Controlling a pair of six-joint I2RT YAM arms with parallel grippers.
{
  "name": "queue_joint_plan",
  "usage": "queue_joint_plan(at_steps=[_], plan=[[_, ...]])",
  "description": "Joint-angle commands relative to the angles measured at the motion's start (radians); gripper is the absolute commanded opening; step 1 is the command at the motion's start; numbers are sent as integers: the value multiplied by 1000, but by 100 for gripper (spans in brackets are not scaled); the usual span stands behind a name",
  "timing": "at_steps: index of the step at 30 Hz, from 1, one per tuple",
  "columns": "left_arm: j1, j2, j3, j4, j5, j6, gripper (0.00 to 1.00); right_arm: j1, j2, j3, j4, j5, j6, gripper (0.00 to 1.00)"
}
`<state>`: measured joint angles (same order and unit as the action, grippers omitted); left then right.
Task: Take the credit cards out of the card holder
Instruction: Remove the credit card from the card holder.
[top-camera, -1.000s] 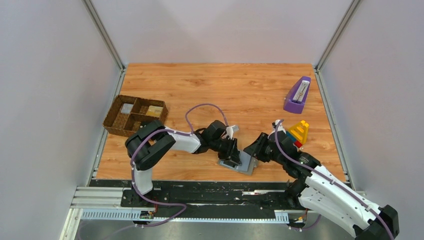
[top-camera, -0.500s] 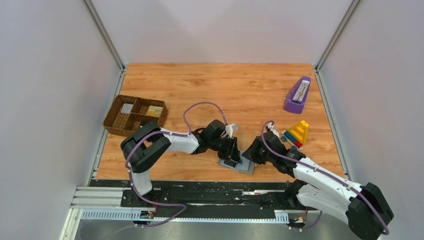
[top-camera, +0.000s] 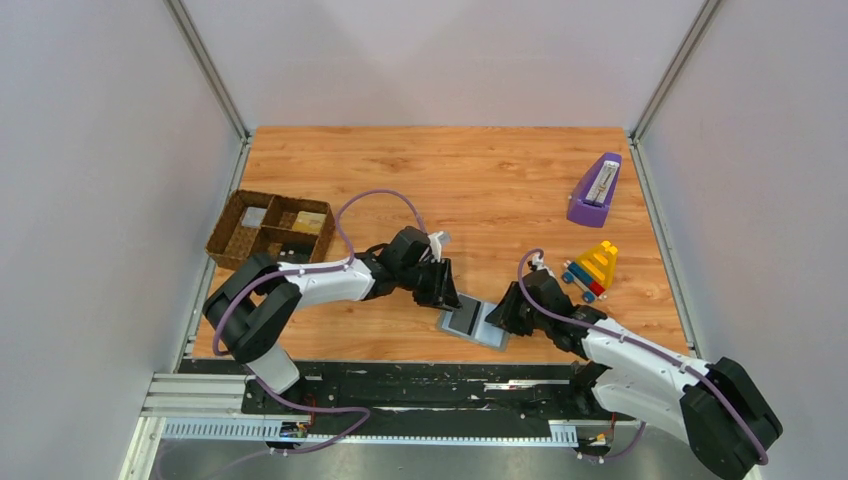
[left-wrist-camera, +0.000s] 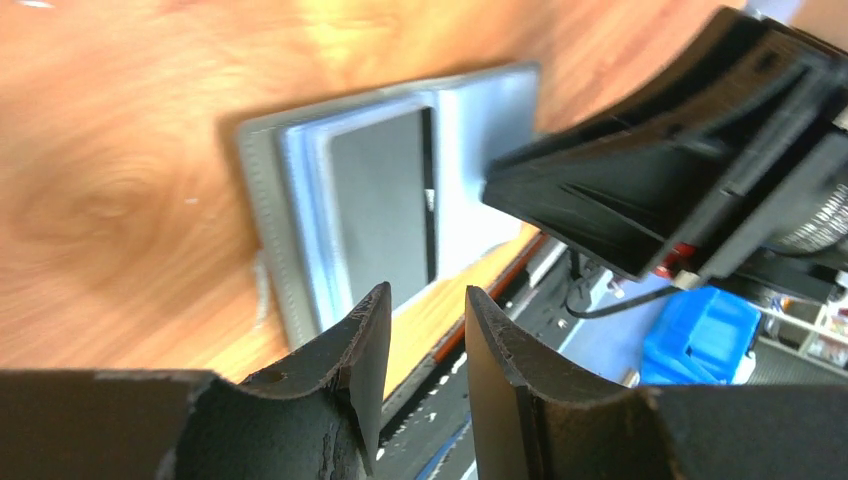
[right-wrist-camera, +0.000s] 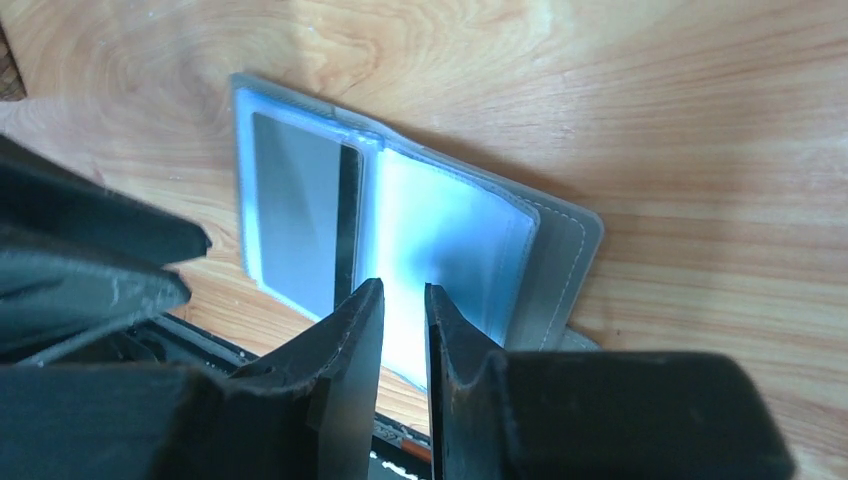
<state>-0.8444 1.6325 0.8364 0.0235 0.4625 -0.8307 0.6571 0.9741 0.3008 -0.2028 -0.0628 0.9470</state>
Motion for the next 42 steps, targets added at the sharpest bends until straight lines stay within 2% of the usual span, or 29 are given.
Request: queue_joint_plan(at_steps=[1,5,14,23,31,42], plan=[[28,-22,-2,-57,-35,59,41,-10,-23,11,65,-43,-40,22],[33,17,17,-47,-3,74,38,-10,-35,16,97,-67,-9,22],[33,71,35,-94,-26,124,34,-10,27,44,115,-56,32,23],[33,59,-19,-78,-9,95,30,-10,98,58,143,-67,35,23],[30,29,-92,2,22,32,26,-10,159,56,176,-84,24,24],[25,20,-108,16,26,16,25,-10,188,57,246,-151,-13,23]])
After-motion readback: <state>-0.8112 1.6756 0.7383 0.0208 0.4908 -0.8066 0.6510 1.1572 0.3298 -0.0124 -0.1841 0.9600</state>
